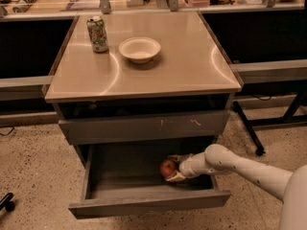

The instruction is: Place apple into middle drawer

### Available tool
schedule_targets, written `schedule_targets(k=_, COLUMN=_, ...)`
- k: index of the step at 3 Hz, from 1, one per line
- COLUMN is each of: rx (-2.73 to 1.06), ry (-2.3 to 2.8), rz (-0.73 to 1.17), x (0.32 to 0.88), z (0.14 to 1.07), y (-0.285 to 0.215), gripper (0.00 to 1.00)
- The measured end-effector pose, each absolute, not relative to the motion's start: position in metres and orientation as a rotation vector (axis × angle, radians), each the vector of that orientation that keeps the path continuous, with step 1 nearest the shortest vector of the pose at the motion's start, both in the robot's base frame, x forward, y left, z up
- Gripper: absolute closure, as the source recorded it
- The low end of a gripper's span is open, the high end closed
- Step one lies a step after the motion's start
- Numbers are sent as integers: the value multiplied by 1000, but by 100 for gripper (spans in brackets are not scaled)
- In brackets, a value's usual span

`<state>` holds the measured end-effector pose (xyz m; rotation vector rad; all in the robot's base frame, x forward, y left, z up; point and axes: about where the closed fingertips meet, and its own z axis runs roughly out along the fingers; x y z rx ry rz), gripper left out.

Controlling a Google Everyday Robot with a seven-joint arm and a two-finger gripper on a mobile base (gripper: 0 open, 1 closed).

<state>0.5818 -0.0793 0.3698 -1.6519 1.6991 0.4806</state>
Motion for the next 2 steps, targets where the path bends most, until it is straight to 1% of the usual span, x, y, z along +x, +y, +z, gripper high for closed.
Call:
schedule_targets(k=1, rx=-1652, ry=1699, rz=481, x=582, z=370, y=-79, gripper=0)
schedule_targets(k=2, rx=-1652, ry=1699, rz=481, x=582, z=370, y=-79, gripper=0)
